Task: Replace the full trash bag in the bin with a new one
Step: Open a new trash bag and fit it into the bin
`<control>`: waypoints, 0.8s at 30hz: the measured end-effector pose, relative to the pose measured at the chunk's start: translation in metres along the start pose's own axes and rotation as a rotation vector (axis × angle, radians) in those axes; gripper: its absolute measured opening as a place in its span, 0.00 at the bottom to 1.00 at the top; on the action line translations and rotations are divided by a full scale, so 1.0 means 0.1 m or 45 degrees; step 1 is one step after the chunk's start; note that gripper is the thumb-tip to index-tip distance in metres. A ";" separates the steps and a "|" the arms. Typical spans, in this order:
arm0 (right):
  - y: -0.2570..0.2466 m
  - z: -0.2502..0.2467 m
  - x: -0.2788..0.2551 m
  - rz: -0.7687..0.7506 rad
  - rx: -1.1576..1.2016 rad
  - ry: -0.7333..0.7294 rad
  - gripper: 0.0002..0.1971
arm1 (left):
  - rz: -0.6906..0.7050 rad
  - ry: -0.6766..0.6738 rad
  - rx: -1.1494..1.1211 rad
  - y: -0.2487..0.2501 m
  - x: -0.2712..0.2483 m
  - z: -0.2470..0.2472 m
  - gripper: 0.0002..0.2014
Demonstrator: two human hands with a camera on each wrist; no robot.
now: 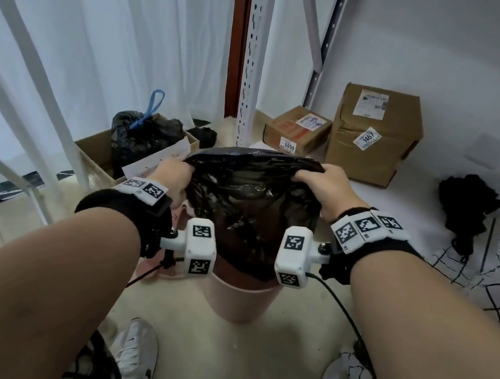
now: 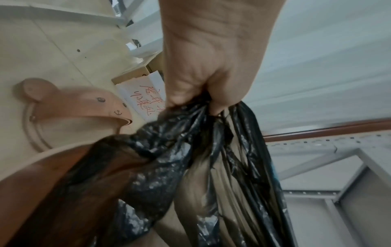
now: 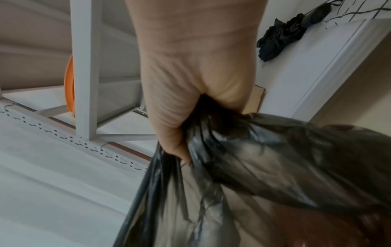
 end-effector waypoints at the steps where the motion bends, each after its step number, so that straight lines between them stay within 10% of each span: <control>1: 0.01 -0.01 -0.01 0.012 0.035 0.017 0.09 | 0.002 -0.022 -0.100 0.08 -0.10 0.04 0.13; 8: 0.04 -0.37 0.01 0.030 0.258 0.415 0.12 | -0.014 -0.345 -0.343 0.33 -0.43 0.31 0.09; 13: -0.01 -0.59 0.03 -0.134 0.108 0.609 0.16 | 0.360 -0.384 0.764 0.37 -0.37 0.37 0.38; 18: -0.17 -0.40 0.09 -0.194 -0.291 0.359 0.15 | 0.599 -0.088 1.059 0.51 -0.34 0.30 0.16; 22: -0.05 0.03 0.02 -0.271 -1.173 -0.088 0.39 | 0.464 -0.053 0.572 0.48 -0.23 0.17 0.16; 24: 0.09 0.09 0.00 -0.292 -1.462 -0.140 0.35 | 0.350 -0.012 0.201 0.42 -0.14 0.06 0.14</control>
Point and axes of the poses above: each hand's wrist, its own x-axis towards the middle knuckle, its own z-axis out of the palm, y = z × x, the point moved 10 cm from there along x, towards the middle knuckle, and after that the axes turned 4 degrees about x, right-handed, at the moved point
